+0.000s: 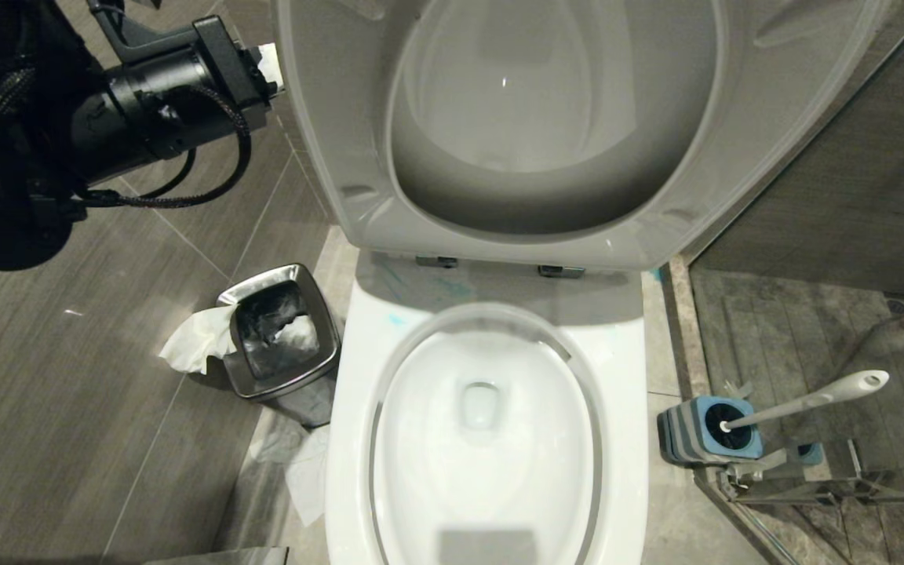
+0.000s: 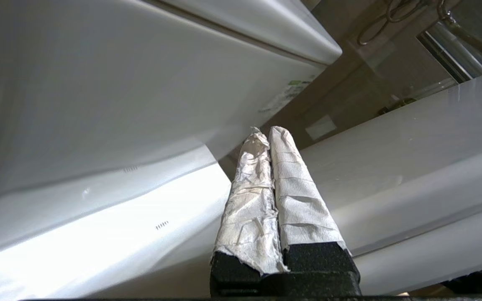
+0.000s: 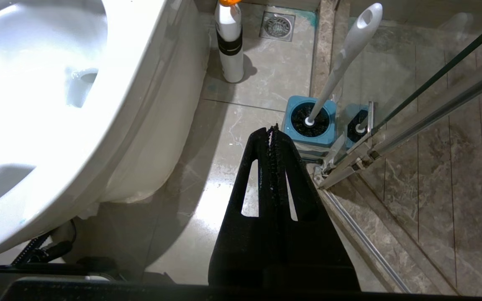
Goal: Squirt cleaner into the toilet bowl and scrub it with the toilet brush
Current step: Close the toilet lid
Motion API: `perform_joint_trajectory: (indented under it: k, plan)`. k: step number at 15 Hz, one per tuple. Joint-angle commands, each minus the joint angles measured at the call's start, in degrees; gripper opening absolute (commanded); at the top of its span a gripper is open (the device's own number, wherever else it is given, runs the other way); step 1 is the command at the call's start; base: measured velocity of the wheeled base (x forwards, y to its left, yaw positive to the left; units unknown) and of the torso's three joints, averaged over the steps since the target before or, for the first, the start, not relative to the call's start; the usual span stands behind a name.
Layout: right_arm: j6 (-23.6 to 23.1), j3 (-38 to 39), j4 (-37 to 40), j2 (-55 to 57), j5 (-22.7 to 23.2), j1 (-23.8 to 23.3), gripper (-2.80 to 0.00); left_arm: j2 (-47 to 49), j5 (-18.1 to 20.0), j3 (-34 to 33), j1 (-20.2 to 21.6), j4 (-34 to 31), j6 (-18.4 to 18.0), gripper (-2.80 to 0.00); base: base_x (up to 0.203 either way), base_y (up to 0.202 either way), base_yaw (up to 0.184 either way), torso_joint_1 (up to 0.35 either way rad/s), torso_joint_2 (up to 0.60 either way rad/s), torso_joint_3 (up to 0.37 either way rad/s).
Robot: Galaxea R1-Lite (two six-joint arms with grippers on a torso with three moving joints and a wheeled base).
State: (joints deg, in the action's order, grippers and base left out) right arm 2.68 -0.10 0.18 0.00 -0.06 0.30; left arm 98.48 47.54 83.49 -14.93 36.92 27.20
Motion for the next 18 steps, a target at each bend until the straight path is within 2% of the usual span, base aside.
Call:
perform_joint_trajectory:
  k: [1,6,11,18]
  plan:
    - [0.0,0.0,0.0,0.0,0.0,0.0,-2.80,-3.6,0.2,-1.2,0.2,-2.7,0.1,-2.80,0.000,0.000,0.000,0.000,0.00,0.000]
    - [0.0,0.0,0.1,0.1,0.0,0.0,-2.80,-7.5,1.5,-8.0,0.2,-4.0,0.1,-2.80,0.000,0.000,0.000,0.000,0.00,0.000]
    - [0.0,0.0,0.0,0.0,0.0,0.0,-2.80,-11.3,1.6,-16.8,0.1,-4.0,0.0,-2.80,0.000,0.000,0.000,0.000,0.00,0.000]
    - [0.0,0.0,0.0,0.1,-0.1,0.0,-2.80,-17.7,1.5,-25.3,-0.1,-5.5,0.3,-2.80,0.000,0.000,0.000,0.000,0.00,0.000]
